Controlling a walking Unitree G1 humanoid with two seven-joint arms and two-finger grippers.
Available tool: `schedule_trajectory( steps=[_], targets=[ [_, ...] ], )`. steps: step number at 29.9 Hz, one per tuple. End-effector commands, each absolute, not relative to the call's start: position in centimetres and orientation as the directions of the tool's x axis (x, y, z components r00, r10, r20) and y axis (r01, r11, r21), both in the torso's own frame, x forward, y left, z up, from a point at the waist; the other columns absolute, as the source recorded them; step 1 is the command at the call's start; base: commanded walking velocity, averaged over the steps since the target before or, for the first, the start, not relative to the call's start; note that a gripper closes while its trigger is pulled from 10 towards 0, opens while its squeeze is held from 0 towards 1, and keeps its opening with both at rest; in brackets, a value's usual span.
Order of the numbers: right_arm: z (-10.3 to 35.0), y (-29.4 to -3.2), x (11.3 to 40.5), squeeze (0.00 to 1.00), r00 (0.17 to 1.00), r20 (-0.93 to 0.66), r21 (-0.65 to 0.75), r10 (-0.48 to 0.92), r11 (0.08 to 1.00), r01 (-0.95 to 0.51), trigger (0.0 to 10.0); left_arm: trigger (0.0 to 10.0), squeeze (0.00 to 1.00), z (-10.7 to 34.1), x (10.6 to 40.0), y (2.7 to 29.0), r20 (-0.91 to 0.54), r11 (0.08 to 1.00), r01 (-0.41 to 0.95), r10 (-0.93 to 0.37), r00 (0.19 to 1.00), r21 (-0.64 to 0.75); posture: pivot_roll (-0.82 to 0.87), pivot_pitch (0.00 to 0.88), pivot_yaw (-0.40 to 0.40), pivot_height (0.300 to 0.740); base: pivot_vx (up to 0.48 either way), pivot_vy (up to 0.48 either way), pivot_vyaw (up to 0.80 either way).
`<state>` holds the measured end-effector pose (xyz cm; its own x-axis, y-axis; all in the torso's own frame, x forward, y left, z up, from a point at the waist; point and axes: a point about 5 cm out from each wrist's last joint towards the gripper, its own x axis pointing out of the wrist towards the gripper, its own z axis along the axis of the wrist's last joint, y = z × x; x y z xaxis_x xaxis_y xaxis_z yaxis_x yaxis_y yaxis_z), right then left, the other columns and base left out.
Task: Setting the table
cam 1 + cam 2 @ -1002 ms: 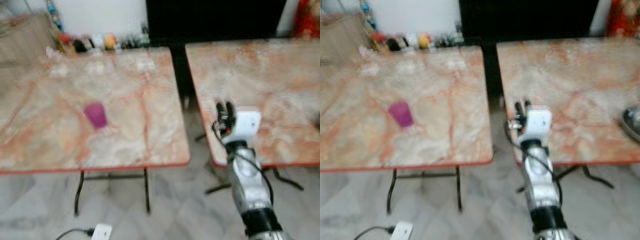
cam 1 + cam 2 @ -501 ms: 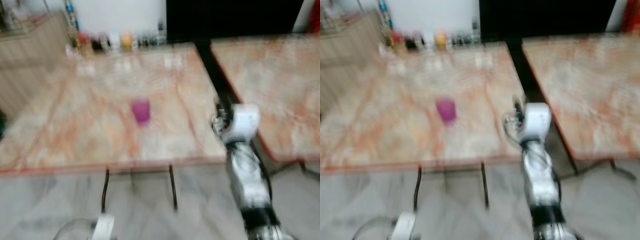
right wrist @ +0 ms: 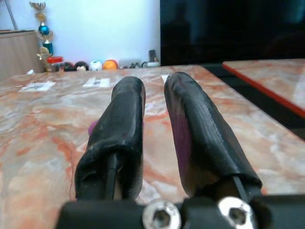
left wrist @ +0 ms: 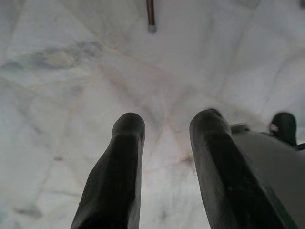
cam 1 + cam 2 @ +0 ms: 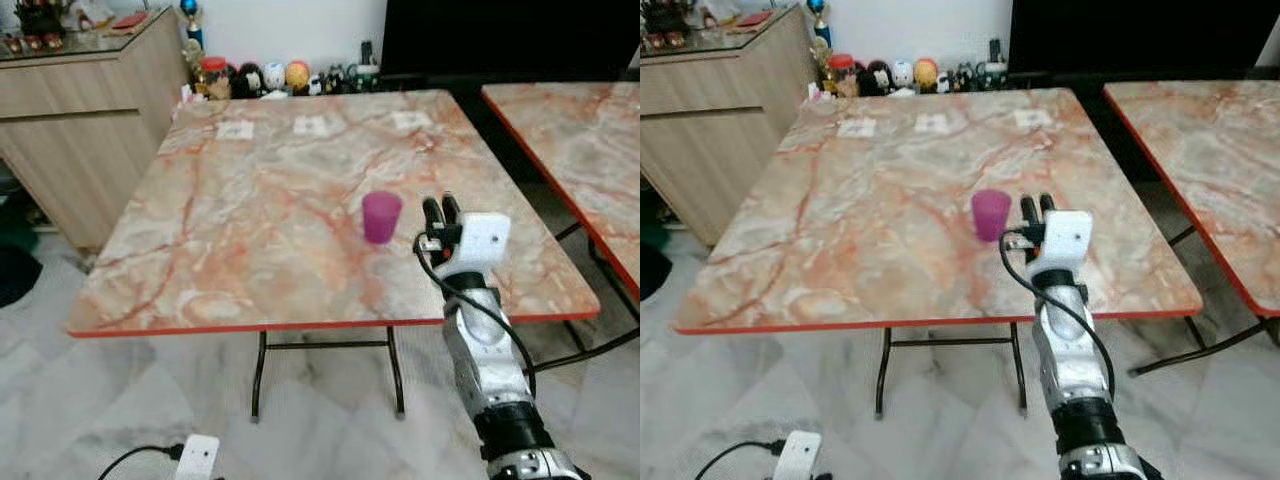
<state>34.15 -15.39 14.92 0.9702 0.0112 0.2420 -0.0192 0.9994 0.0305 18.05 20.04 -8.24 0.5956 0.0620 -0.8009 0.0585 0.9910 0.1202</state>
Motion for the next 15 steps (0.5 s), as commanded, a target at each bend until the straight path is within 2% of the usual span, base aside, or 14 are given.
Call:
schedule_trajectory(
  steps=[1, 4, 15],
  targets=[
    [15.24, -15.17, 34.22, 0.00, 0.968, 0.251, 0.031, 0.015, 0.999, -0.023, 10.0, 10.0, 0.00, -8.24, 17.97, 20.20, -0.800, 0.991, 0.056, 0.064, 0.596, 0.121, -0.05, 0.000, 0.010, 0.740, 0.000, 0.000, 0.00],
    [15.26, -15.33, 34.19, 0.00, 0.968, 0.251, 0.031, 0.009, 0.999, -0.017, 10.0, 10.0, 0.00, -8.25, 17.97, 20.13, -0.800, 0.991, 0.057, 0.061, 0.597, 0.118, -0.05, 0.000, 0.014, 0.740, 0.000, 0.000, 0.00],
    [15.18, -15.44, 34.09, 0.00, 0.968, 0.250, 0.038, -0.006, 0.999, -0.004, 10.0, 10.0, 0.00, -8.29, 17.94, 20.15, -0.805, 0.991, 0.062, 0.060, 0.590, 0.119, -0.06, 0.000, 0.028, 0.740, 0.288, 0.000, 0.00]
  ],
)
